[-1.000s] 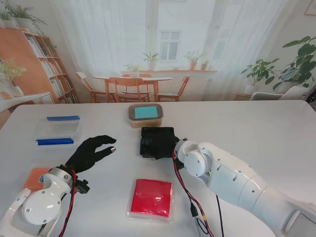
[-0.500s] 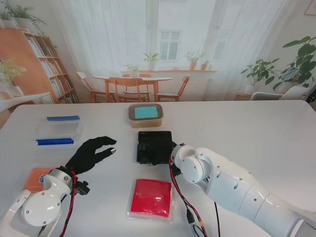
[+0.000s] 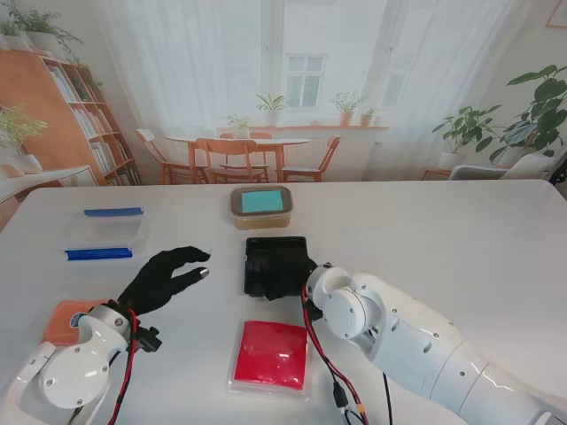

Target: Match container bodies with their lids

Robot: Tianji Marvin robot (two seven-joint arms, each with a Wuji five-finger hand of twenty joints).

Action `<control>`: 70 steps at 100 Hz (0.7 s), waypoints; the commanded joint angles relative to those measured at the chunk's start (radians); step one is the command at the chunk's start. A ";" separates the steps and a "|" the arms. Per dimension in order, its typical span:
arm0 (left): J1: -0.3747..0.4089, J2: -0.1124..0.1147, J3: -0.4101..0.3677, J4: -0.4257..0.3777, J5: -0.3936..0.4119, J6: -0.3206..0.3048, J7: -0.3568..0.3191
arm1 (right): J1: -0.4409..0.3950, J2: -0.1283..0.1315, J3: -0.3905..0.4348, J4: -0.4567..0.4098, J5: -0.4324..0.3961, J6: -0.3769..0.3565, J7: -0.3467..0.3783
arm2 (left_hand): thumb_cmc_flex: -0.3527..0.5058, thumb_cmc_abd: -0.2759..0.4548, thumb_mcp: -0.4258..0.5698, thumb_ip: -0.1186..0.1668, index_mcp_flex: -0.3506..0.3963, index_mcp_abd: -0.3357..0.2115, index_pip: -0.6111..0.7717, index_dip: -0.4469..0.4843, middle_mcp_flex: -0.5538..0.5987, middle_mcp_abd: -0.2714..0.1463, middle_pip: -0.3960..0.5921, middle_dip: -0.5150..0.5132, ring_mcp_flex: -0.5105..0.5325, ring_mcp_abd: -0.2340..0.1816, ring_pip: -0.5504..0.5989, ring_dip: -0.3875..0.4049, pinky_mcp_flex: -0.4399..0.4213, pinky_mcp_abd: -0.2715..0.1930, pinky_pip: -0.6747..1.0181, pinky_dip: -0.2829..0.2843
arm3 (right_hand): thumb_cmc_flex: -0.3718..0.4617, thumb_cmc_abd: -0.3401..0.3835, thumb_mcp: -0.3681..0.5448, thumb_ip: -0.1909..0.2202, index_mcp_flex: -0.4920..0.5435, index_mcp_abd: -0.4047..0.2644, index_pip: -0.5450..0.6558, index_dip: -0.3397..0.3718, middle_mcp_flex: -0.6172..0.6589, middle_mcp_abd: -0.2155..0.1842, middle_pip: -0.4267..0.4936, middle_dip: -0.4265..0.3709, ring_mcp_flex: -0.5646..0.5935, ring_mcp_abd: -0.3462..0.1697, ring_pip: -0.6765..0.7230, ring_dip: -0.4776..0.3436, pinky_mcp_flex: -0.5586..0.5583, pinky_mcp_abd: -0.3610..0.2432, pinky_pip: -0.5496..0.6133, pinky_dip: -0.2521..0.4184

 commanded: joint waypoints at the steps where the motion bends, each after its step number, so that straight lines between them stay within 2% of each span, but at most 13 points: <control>1: 0.006 0.000 0.006 -0.006 0.000 -0.005 -0.002 | -0.008 0.004 0.009 -0.023 -0.008 -0.005 0.008 | -0.039 0.019 -0.022 -0.019 -0.014 -0.025 -0.012 -0.003 -0.014 -0.018 -0.017 -0.009 -0.026 -0.021 -0.024 -0.010 -0.012 -0.007 -0.026 0.013 | -0.021 -0.007 -0.017 0.004 -0.025 -0.025 -0.037 0.032 -0.037 0.014 -0.007 0.017 -0.033 0.006 0.010 0.001 -0.011 0.000 -0.019 -0.008; 5: 0.005 0.000 0.007 -0.008 -0.001 -0.005 -0.002 | -0.016 0.005 0.020 -0.035 -0.009 -0.003 0.003 | -0.039 0.019 -0.022 -0.019 -0.013 -0.025 -0.012 -0.003 -0.014 -0.019 -0.017 -0.009 -0.026 -0.022 -0.024 -0.010 -0.013 -0.007 -0.027 0.013 | -0.029 0.003 -0.019 0.005 -0.041 -0.033 -0.056 0.029 -0.050 0.016 -0.012 0.016 -0.041 0.005 0.008 0.000 -0.014 0.000 -0.021 -0.008; 13: 0.004 0.000 0.009 -0.012 -0.003 -0.005 -0.004 | -0.045 0.008 0.053 -0.071 -0.016 0.004 -0.008 | -0.039 0.019 -0.022 -0.019 -0.014 -0.024 -0.012 -0.003 -0.014 -0.019 -0.017 -0.009 -0.026 -0.021 -0.025 -0.010 -0.012 -0.007 -0.026 0.013 | -0.051 0.038 -0.029 0.023 -0.073 -0.057 -0.186 0.101 -0.082 0.021 -0.021 0.012 -0.056 0.006 0.007 -0.003 -0.013 0.002 -0.032 0.000; 14: 0.004 0.000 0.009 -0.012 -0.004 -0.005 -0.004 | -0.050 0.009 0.058 -0.077 -0.017 0.006 -0.010 | -0.039 0.020 -0.022 -0.019 -0.013 -0.024 -0.012 -0.003 -0.014 -0.019 -0.017 -0.009 -0.026 -0.021 -0.025 -0.010 -0.012 -0.007 -0.026 0.013 | -0.053 0.047 -0.037 0.033 -0.075 -0.059 -0.228 0.134 -0.086 0.019 -0.022 0.012 -0.057 0.006 0.007 -0.003 -0.013 0.003 -0.032 0.004; 17: 0.004 0.000 0.009 -0.014 -0.005 -0.006 -0.005 | -0.066 0.011 0.075 -0.096 -0.021 0.009 -0.016 | -0.039 0.020 -0.022 -0.019 -0.013 -0.025 -0.012 -0.003 -0.014 -0.020 -0.017 -0.009 -0.026 -0.022 -0.025 -0.010 -0.012 -0.008 -0.026 0.014 | -0.066 0.070 -0.042 0.051 -0.089 -0.066 -0.289 0.167 -0.098 0.017 -0.028 0.009 -0.061 0.006 0.006 -0.005 -0.013 0.003 -0.029 0.010; 24: 0.005 0.001 0.007 -0.020 -0.007 -0.010 -0.008 | -0.117 0.019 0.129 -0.153 -0.036 0.012 -0.026 | -0.039 0.020 -0.022 -0.019 -0.013 -0.022 -0.012 -0.003 -0.014 -0.019 -0.016 -0.009 -0.026 -0.022 -0.024 -0.010 -0.010 -0.008 -0.024 0.015 | -0.080 0.093 -0.057 0.058 -0.151 -0.085 -0.374 0.181 -0.134 0.008 -0.060 -0.010 -0.063 0.009 0.004 -0.009 -0.006 0.003 0.030 0.046; 32: 0.011 0.004 -0.001 -0.028 -0.005 -0.020 -0.018 | -0.200 0.032 0.210 -0.238 -0.056 0.020 -0.032 | -0.037 0.020 -0.021 -0.018 -0.008 -0.008 -0.013 -0.004 -0.012 -0.016 -0.015 -0.009 -0.026 -0.019 -0.023 -0.009 -0.007 -0.009 -0.017 0.018 | -0.083 0.103 -0.075 0.060 -0.171 -0.081 -0.420 0.177 -0.115 -0.007 -0.109 -0.051 0.012 0.031 -0.013 -0.020 0.042 0.021 0.129 0.072; 43: 0.024 0.009 -0.018 -0.041 0.007 -0.036 -0.038 | -0.340 0.054 0.338 -0.361 -0.093 0.024 -0.019 | -0.037 0.018 -0.022 -0.019 0.018 0.010 -0.016 -0.009 0.013 -0.001 -0.007 -0.005 -0.006 0.001 -0.002 0.000 0.003 -0.004 0.055 0.041 | -0.104 0.125 -0.104 0.060 -0.156 -0.071 -0.439 0.165 -0.031 -0.005 -0.193 -0.121 0.188 0.076 -0.036 -0.017 0.205 0.070 0.270 0.073; 48: 0.034 0.012 -0.028 -0.052 0.005 -0.037 -0.055 | -0.404 0.062 0.396 -0.412 -0.102 0.025 -0.004 | -0.040 0.019 -0.022 -0.021 0.048 0.026 -0.009 -0.007 0.050 0.031 0.010 0.010 0.025 0.033 0.043 0.030 0.005 0.007 0.221 0.082 | -0.112 0.141 -0.118 0.060 -0.141 -0.058 -0.443 0.158 0.009 0.011 -0.218 -0.140 0.247 0.097 -0.046 -0.017 0.267 0.080 0.326 0.074; 51: 0.040 0.014 -0.035 -0.060 0.005 -0.034 -0.068 | -0.440 0.067 0.430 -0.440 -0.104 0.027 0.011 | -0.045 0.021 -0.022 -0.021 0.077 0.042 0.001 -0.001 0.090 0.051 0.031 0.029 0.054 0.069 0.089 0.060 0.012 0.023 0.363 0.106 | -0.117 0.151 -0.128 0.060 -0.138 -0.048 -0.449 0.151 0.022 0.025 -0.231 -0.149 0.273 0.105 -0.046 -0.013 0.296 0.082 0.360 0.076; 57: 0.053 0.020 -0.048 -0.079 0.007 -0.023 -0.098 | -0.509 0.076 0.497 -0.491 -0.116 0.027 0.038 | -0.060 0.026 -0.023 -0.023 0.140 0.052 0.026 0.019 0.179 0.093 0.095 0.090 0.140 0.143 0.214 0.146 0.058 0.075 0.656 0.109 | -0.138 0.186 -0.146 0.059 -0.115 -0.014 -0.450 0.145 0.060 0.066 -0.231 -0.151 0.339 0.130 -0.018 0.001 0.370 0.085 0.441 0.091; 64: 0.068 0.030 -0.065 -0.107 0.003 0.011 -0.160 | -0.582 0.083 0.563 -0.547 -0.117 0.050 0.072 | -0.079 0.041 -0.024 -0.025 0.192 0.065 0.044 0.028 0.281 0.123 0.212 0.193 0.244 0.215 0.402 0.267 0.162 0.114 0.923 0.176 | -0.150 0.228 -0.166 0.061 -0.109 0.022 -0.470 0.126 0.083 0.113 -0.205 -0.129 0.385 0.163 0.040 0.031 0.427 0.084 0.536 0.100; 70: 0.079 0.039 -0.078 -0.132 -0.005 0.053 -0.218 | -0.633 0.087 0.608 -0.584 -0.119 0.076 0.093 | -0.095 0.053 -0.025 -0.025 0.239 0.077 0.071 0.044 0.360 0.132 0.301 0.282 0.333 0.257 0.537 0.358 0.281 0.143 1.034 0.233 | -0.164 0.262 -0.176 0.062 -0.095 0.048 -0.475 0.116 0.129 0.149 -0.169 -0.107 0.458 0.187 0.100 0.051 0.510 0.086 0.604 0.105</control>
